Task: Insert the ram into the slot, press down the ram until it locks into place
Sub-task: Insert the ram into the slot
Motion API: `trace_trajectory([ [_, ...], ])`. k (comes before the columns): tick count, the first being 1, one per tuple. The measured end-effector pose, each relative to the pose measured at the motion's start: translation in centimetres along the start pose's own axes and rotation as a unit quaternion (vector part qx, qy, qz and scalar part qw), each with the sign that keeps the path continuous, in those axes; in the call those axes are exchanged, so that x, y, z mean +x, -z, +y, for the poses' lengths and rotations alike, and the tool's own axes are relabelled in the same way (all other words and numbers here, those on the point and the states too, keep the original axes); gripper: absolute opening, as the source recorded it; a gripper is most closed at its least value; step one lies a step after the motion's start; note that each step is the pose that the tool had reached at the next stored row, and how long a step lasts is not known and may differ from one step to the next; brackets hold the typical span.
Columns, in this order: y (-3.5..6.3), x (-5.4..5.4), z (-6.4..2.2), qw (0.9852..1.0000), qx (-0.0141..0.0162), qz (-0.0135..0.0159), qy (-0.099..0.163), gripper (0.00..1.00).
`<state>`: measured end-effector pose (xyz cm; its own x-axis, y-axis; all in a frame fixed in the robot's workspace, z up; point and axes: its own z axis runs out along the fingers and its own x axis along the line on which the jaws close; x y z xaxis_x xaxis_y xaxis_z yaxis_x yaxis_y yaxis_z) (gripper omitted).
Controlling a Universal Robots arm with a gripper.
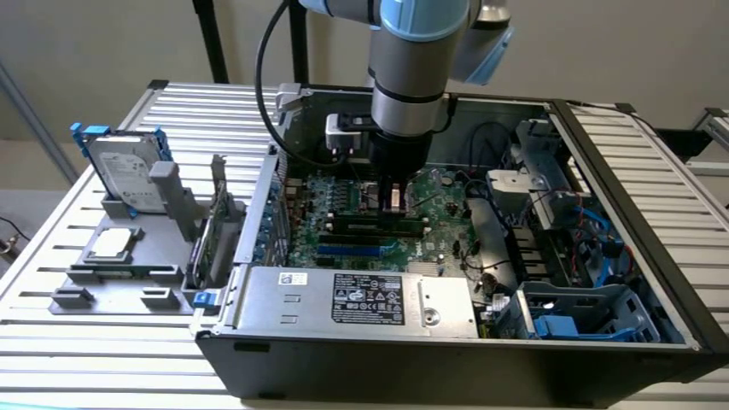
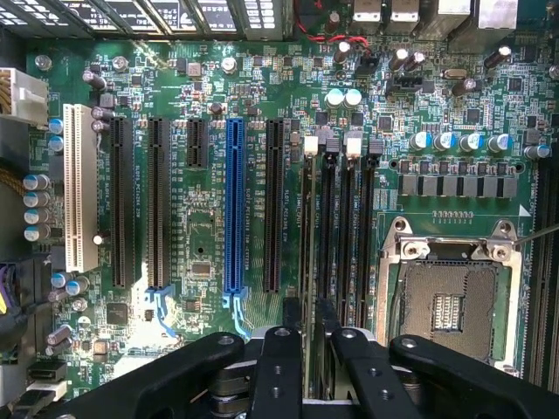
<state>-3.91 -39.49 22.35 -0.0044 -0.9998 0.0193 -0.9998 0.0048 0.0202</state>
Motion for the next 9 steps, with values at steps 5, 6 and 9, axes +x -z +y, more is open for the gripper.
trace_trajectory([
  [5, 1.16, 0.0, 0.03, 1.0000, 0.0000, -0.0001, 0.000, 0.21],
  [6, 1.41, 0.0, 0.03, 1.0000, 0.0000, -0.0002, 0.000, 0.21],
  [9, 1.76, 0.0, 0.14, 1.0000, 0.0000, -0.0001, 0.000, 0.21],
])
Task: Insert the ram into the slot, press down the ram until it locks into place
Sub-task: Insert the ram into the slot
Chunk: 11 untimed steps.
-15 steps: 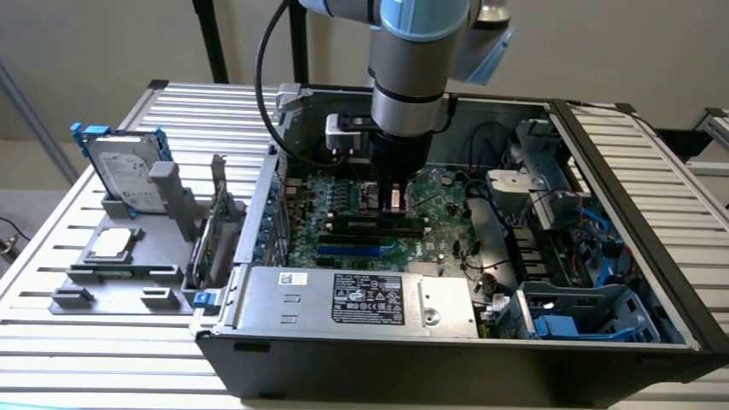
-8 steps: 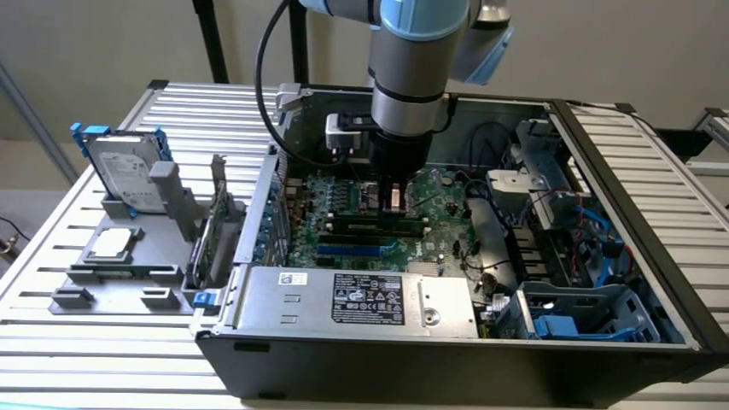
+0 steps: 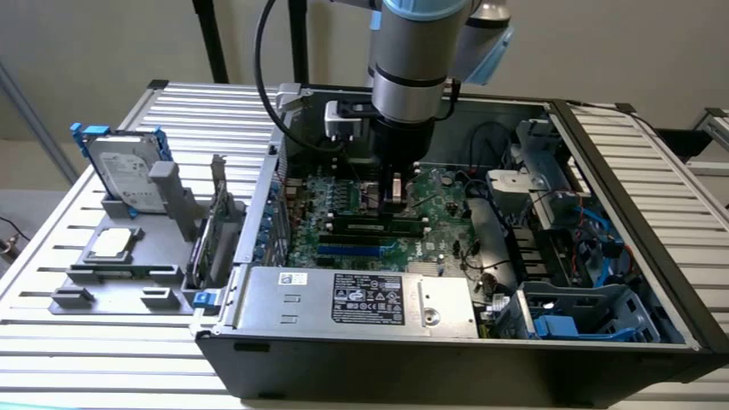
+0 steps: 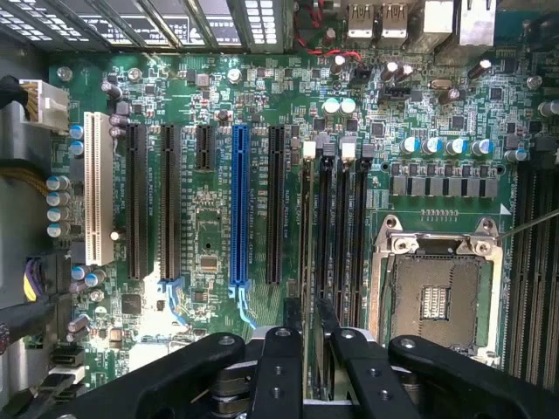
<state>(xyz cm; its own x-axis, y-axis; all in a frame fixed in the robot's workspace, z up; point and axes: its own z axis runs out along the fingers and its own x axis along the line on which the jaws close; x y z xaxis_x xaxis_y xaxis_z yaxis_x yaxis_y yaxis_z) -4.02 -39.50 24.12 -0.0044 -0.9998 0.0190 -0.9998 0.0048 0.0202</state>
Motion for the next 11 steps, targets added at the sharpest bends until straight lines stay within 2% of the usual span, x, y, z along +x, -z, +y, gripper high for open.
trace_trajectory([
  [10, 0.05, 0.00, 0.23, 1.0000, 0.0000, 0.0000, 0.000, 0.21],
  [11, 0.05, 0.00, 0.23, 1.0000, 0.0000, 0.0000, 0.000, 0.13],
])
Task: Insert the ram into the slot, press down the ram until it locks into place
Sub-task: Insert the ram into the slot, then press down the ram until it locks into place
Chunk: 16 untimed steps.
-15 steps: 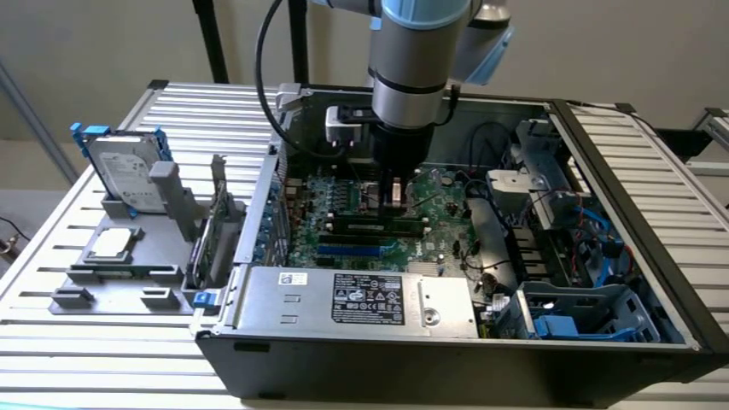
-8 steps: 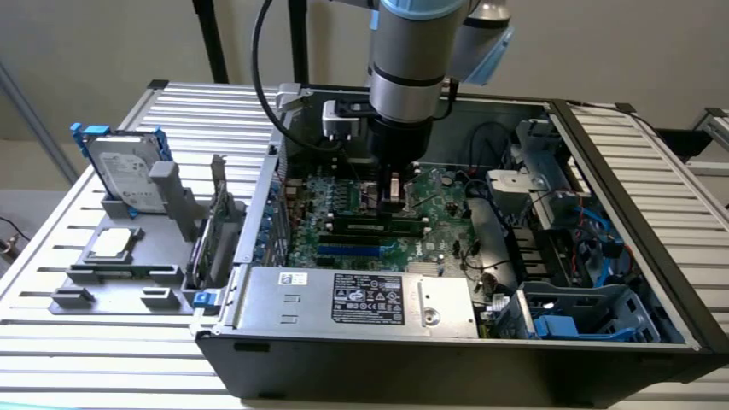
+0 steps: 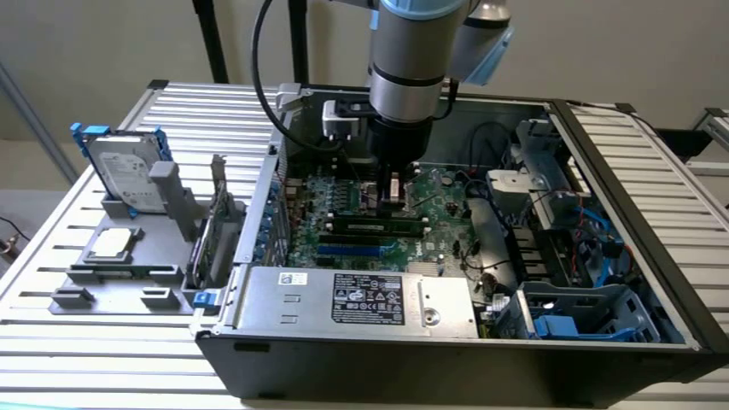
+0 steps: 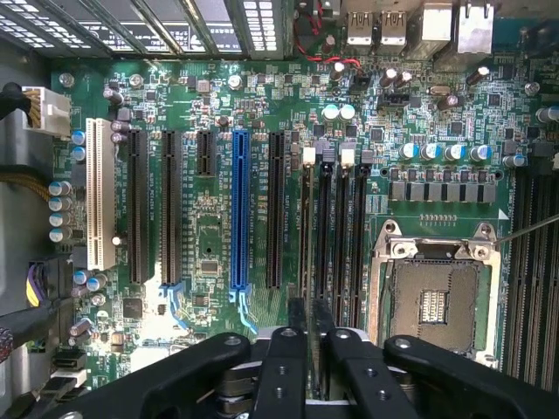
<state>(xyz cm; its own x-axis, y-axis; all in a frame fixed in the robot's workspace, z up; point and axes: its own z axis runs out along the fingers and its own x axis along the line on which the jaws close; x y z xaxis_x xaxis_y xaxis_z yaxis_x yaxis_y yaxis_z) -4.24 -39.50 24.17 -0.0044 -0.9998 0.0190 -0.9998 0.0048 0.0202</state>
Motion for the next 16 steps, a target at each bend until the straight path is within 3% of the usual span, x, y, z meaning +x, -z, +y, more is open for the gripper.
trace_trajectory([
  [16, -0.19, -0.21, -0.01, 1.0000, 0.0000, 0.0000, 0.000, 0.10],
])
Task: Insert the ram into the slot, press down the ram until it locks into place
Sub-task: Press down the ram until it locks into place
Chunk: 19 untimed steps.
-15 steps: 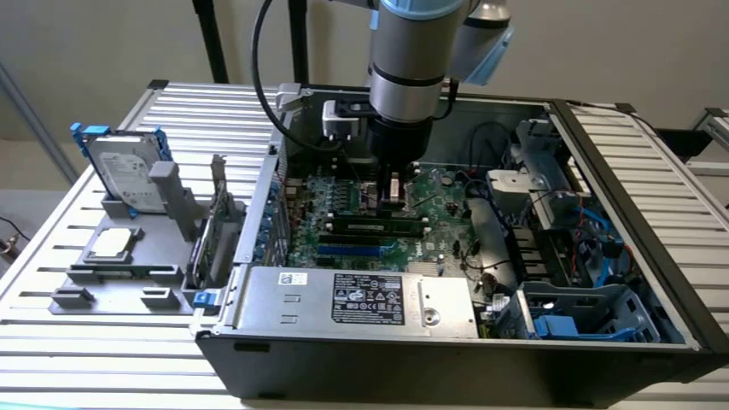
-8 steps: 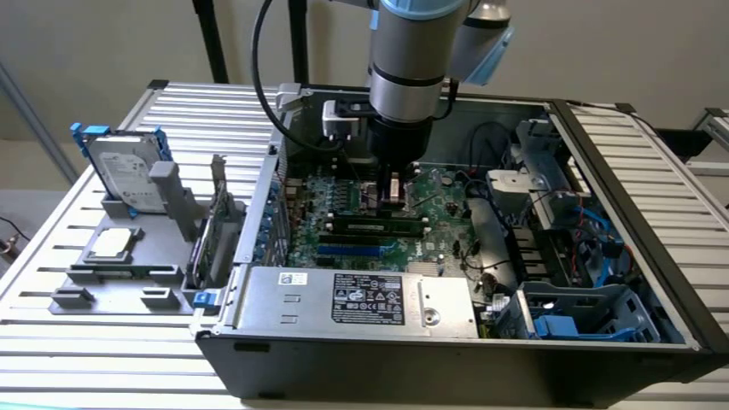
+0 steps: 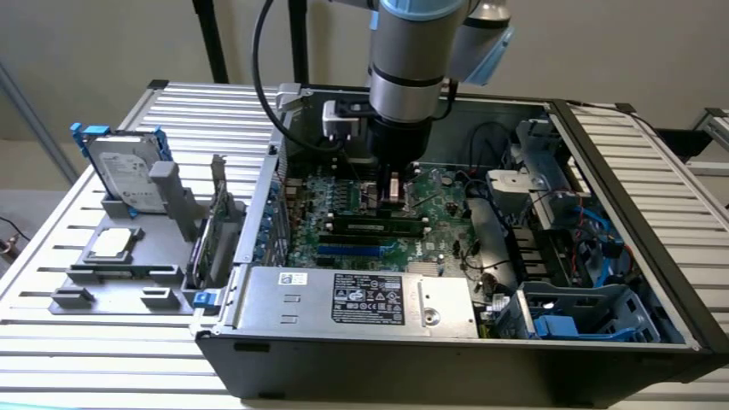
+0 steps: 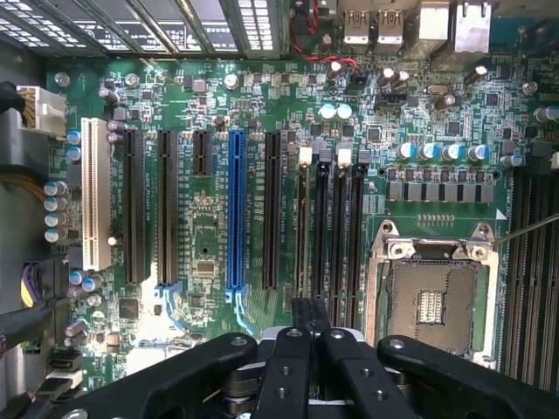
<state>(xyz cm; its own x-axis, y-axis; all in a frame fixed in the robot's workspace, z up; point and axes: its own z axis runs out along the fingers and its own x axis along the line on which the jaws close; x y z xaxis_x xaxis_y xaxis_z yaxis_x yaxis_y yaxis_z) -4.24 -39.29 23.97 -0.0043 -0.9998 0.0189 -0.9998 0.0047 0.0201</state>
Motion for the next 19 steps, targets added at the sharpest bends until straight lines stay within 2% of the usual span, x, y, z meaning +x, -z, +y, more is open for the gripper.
trace_trajectory([
  [19, -1.17, -0.1, -0.02, 1.0000, 0.0000, 0.0001, 0.000, 0.10],
])
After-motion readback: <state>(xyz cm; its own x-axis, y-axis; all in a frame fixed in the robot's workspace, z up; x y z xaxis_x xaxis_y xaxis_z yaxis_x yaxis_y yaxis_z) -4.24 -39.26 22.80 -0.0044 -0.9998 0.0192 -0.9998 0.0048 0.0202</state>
